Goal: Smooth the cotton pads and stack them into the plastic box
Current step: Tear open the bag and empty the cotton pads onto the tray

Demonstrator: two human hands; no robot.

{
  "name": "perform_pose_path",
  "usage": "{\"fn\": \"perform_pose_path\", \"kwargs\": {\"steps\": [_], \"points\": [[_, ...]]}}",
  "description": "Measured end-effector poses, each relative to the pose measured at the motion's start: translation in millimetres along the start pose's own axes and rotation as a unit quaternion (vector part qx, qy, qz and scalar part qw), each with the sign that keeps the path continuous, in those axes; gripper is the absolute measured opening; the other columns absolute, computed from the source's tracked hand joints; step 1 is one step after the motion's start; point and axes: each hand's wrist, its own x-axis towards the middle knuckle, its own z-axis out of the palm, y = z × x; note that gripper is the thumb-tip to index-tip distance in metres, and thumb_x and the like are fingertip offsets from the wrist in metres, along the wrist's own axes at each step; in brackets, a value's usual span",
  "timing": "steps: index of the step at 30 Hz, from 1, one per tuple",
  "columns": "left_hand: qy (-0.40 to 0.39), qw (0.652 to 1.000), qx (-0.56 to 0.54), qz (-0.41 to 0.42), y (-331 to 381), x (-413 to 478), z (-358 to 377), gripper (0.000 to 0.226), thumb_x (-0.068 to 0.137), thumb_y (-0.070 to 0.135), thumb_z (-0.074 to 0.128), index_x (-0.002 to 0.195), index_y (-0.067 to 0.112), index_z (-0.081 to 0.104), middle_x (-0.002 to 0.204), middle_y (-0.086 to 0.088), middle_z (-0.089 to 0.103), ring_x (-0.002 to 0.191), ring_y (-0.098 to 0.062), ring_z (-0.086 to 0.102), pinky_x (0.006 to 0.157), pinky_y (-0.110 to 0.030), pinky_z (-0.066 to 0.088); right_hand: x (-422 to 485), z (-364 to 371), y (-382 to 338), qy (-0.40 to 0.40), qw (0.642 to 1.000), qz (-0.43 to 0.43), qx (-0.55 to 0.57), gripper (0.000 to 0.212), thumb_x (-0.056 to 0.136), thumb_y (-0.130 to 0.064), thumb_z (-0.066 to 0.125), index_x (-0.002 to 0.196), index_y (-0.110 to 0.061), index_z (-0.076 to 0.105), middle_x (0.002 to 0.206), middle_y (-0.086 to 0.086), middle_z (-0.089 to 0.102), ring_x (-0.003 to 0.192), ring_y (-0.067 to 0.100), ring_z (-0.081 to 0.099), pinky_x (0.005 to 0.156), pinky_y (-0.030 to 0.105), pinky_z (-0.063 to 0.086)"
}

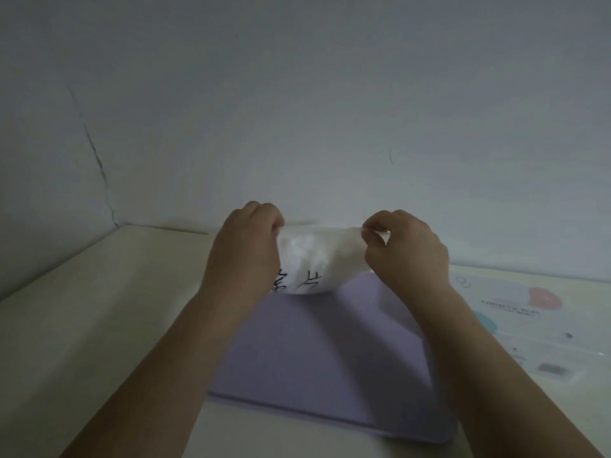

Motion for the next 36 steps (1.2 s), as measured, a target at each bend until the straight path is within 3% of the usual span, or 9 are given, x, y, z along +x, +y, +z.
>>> {"fn": "perform_pose_path", "kwargs": {"steps": [9, 15, 20, 23, 26, 28, 30, 32, 36], "points": [[-0.02, 0.999, 0.046, -0.005, -4, -4, -1, 0.015, 0.091, 0.014, 0.069, 0.106, 0.017, 0.069, 0.112, -0.003, 0.059, 0.105, -0.029, 0.056, 0.078, -0.043, 0.054, 3, 2, 6, -0.027, 0.995, 0.006, 0.1, 0.007, 0.097, -0.024, 0.056, 0.1, -0.029, 0.06, 0.106, -0.013, 0.066, 0.089, 0.02, 0.064, 0.075, 0.035, 0.048], [-0.081, 0.995, 0.042, 0.028, 14, -10, 6, 0.006, 0.091, 0.022, 0.068, 0.09, 0.026, 0.073, 0.094, 0.007, 0.062, 0.093, -0.023, 0.059, 0.069, -0.039, 0.053, 1, 5, 3, -0.037, 0.961, -0.018, 0.273, 0.009, 0.095, -0.017, 0.063, 0.097, -0.025, 0.062, 0.1, -0.014, 0.07, 0.096, 0.005, 0.065, 0.077, 0.02, 0.046], [-0.188, 0.982, -0.008, -0.026, 19, -7, -7, 0.014, 0.097, 0.041, 0.059, 0.09, 0.032, 0.067, 0.089, 0.012, 0.065, 0.083, -0.012, 0.063, 0.076, -0.037, 0.054, 3, 5, 17, -0.299, 0.899, 0.048, 0.315, 0.043, 0.083, -0.022, 0.07, 0.125, -0.025, 0.062, 0.115, -0.002, 0.07, 0.104, 0.014, 0.065, 0.081, 0.032, 0.052], [-0.23, 0.97, 0.045, -0.057, 18, -9, -5, 0.033, 0.093, 0.047, 0.066, 0.123, 0.034, 0.064, 0.116, 0.008, 0.058, 0.106, -0.018, 0.061, 0.09, -0.04, 0.054, -2, 5, 20, -0.408, 0.867, -0.092, 0.27, 0.042, 0.081, 0.003, 0.066, 0.12, -0.012, 0.068, 0.107, 0.001, 0.076, 0.096, 0.007, 0.068, 0.077, 0.021, 0.056], [-0.245, 0.96, 0.126, -0.049, 20, -11, -5, 0.072, 0.076, 0.064, 0.076, 0.137, 0.034, 0.054, 0.13, 0.005, 0.048, 0.122, -0.021, 0.048, 0.096, -0.04, 0.05, -4, 21, 18, -0.316, 0.924, -0.154, 0.151, 0.025, 0.08, -0.002, 0.062, 0.104, -0.003, 0.069, 0.101, 0.012, 0.073, 0.095, 0.028, 0.07, 0.085, 0.048, 0.058], [-0.253, 0.959, 0.12, -0.052, 20, -12, -5, 0.083, 0.072, 0.064, 0.077, 0.143, 0.033, 0.049, 0.137, 0.006, 0.044, 0.127, -0.023, 0.043, 0.098, -0.041, 0.049, -3, 29, 22, -0.287, 0.937, -0.128, 0.151, 0.01, 0.082, -0.003, 0.067, 0.093, -0.003, 0.066, 0.086, 0.004, 0.07, 0.08, 0.021, 0.066, 0.076, 0.043, 0.057], [-0.264, 0.96, 0.066, -0.061, 21, -14, -1, 0.087, 0.073, 0.056, 0.078, 0.149, 0.031, 0.044, 0.146, 0.005, 0.042, 0.131, -0.026, 0.044, 0.103, -0.041, 0.047, -5, 29, 19, -0.267, 0.935, -0.074, 0.223, 0.016, 0.083, -0.006, 0.073, 0.094, -0.009, 0.062, 0.08, -0.006, 0.065, 0.07, 0.005, 0.055, 0.067, 0.029, 0.049], [-0.237, 0.97, -0.022, -0.035, 24, -13, 4, 0.078, 0.073, 0.049, 0.079, 0.142, 0.026, 0.05, 0.142, 0.003, 0.049, 0.128, -0.025, 0.051, 0.104, -0.039, 0.047, -3, 23, 12, -0.195, 0.947, -0.077, 0.242, 0.018, 0.08, -0.015, 0.07, 0.092, -0.015, 0.057, 0.08, -0.006, 0.062, 0.068, 0.005, 0.052, 0.061, 0.024, 0.042], [-0.201, 0.956, -0.2, -0.071, 38, -14, 5, 0.062, 0.084, 0.034, 0.077, 0.142, 0.03, 0.053, 0.13, 0.017, 0.056, 0.116, -0.001, 0.055, 0.086, -0.002, 0.042, 0, 7, -4, -0.086, 0.965, -0.135, 0.209, 0.02, 0.066, -0.018, 0.055, 0.085, -0.014, 0.054, 0.089, 0.005, 0.059, 0.082, 0.023, 0.054, 0.065, 0.031, 0.04]]}}
